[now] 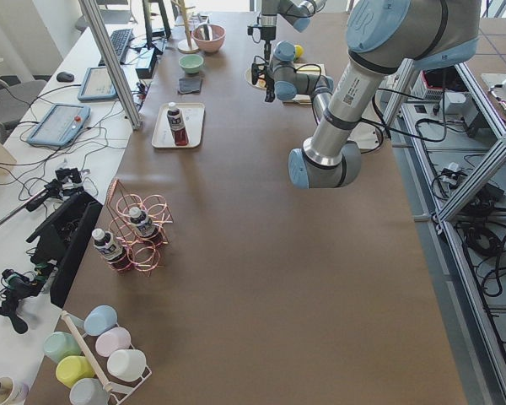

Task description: Place donut on tray

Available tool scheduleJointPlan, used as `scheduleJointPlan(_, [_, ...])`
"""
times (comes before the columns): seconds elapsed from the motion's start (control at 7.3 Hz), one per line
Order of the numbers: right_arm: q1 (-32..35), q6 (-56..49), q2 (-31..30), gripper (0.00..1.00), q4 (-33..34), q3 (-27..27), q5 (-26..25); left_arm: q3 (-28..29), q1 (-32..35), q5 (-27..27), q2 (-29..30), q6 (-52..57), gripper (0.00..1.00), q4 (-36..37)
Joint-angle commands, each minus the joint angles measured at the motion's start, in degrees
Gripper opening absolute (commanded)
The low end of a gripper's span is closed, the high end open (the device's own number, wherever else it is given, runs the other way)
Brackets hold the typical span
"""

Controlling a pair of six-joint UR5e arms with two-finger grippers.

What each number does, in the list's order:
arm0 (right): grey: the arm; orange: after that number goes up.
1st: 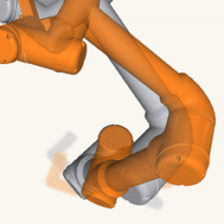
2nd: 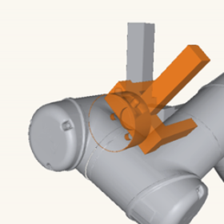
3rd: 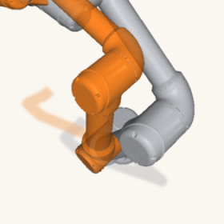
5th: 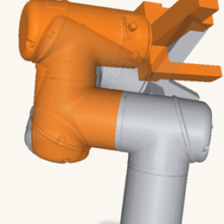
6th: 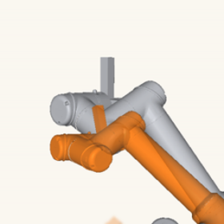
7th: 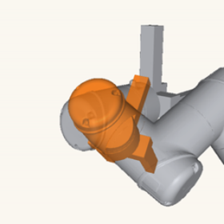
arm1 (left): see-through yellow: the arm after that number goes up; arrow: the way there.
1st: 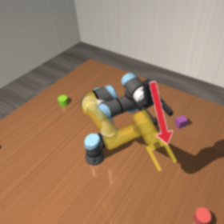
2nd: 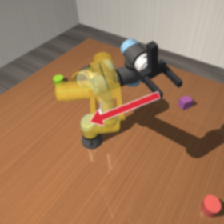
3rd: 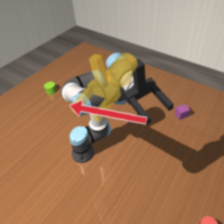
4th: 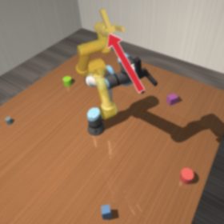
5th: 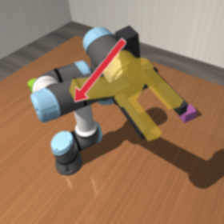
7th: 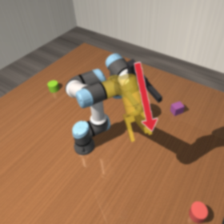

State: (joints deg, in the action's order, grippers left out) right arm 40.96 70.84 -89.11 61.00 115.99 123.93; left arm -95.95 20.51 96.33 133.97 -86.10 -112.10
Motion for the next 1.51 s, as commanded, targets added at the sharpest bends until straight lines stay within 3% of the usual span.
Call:
scheduleJointPlan(0.0, [-0.09,0.00,0.34,0.00,0.26,-0.85,0.00,-8.34,5.38,7.24,-9.30,5.84,0.98,-0.05])
scheduleJointPlan(0.27, [1.83,0.09,2.52,0.00,1.05,-4.53,-0.18,-13.81,10.75,12.73,-17.83,12.40,0.98,-0.22])
scheduleJointPlan(0.41, [3.41,0.18,7.32,0.00,6.97,-6.55,-0.09,-14.35,13.47,14.57,-20.83,16.01,0.98,-1.01])
scheduleJointPlan(0.68, [5.88,0.44,23.02,0.00,22.52,-13.56,-0.09,-13.48,17.43,19.05,-26.02,19.72,0.98,-6.18])
scheduleJointPlan(0.96, [8.16,2.98,34.73,0.00,24.00,-26.62,-0.18,-13.47,21.83,22.66,-29.37,26.39,0.98,-6.55])
scheduleJointPlan(1.37, [9.93,7.11,50.39,0.00,21.55,-48.16,-0.35,-13.39,22.90,22.77,-31.14,27.39,0.98,-8.66])
